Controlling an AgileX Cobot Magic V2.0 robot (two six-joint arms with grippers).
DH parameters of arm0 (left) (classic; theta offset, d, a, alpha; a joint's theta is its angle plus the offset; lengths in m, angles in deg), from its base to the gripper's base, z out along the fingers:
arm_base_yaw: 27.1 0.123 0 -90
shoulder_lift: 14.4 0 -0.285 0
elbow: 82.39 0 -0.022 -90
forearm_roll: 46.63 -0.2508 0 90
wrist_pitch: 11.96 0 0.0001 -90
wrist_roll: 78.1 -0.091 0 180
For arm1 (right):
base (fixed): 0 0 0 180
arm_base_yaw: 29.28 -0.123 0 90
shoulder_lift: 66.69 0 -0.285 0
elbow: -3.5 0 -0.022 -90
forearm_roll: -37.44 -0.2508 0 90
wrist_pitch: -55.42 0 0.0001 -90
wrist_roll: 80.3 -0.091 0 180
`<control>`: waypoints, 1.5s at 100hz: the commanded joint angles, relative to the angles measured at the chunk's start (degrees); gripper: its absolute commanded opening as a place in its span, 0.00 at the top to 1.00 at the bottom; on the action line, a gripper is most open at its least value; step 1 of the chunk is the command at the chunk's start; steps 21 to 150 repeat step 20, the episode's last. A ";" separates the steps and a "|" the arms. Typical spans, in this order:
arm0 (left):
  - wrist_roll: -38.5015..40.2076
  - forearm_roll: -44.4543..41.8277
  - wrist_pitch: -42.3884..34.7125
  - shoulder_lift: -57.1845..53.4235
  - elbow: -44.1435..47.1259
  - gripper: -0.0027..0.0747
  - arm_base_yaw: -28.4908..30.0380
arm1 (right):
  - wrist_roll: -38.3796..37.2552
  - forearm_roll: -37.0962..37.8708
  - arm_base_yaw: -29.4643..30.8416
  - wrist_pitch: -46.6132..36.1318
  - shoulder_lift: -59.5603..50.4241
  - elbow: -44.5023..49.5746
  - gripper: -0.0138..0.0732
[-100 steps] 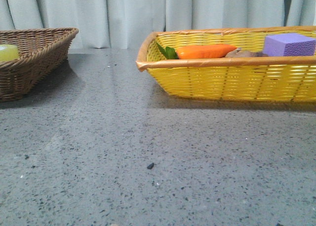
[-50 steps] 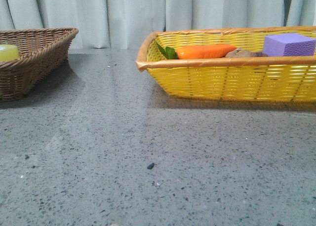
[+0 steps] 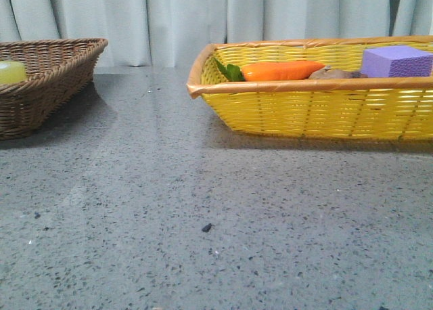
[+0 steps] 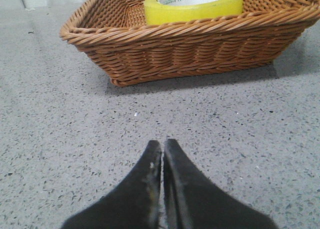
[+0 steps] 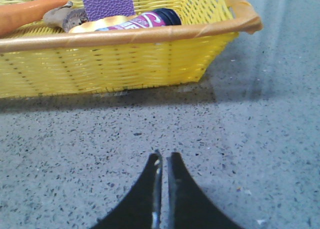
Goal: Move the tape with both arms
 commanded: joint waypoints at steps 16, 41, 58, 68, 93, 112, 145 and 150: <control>0.44 0.55 -4.07 -1.67 0.57 0.99 0.23 | 0.67 0.00 0.36 -0.99 -1.04 1.20 0.92; 0.44 0.55 -4.07 -1.67 0.57 0.99 0.23 | 0.67 0.00 0.36 -0.99 -1.04 1.20 0.92; 0.44 0.55 -4.07 -1.67 0.57 0.99 0.23 | 0.67 0.00 0.36 -0.99 -1.04 1.20 0.92; 0.44 0.55 -4.07 -1.67 0.57 0.99 0.23 | 0.67 0.00 0.36 -0.99 -1.04 1.20 0.92; 0.44 0.55 -4.07 -1.67 0.57 0.99 0.23 | 0.67 0.00 0.36 -0.99 -1.04 1.20 0.92; 0.44 0.55 -4.07 -1.67 0.57 0.99 0.23 | 0.67 0.00 0.36 -0.99 -1.04 1.20 0.92; 0.44 0.55 -4.07 -1.67 0.57 0.99 0.23 | 0.67 0.00 0.36 -0.99 -1.04 1.20 0.92; 0.44 0.55 -4.07 -1.67 0.57 0.99 0.23 | 0.67 0.00 0.36 -0.99 -1.04 1.20 0.92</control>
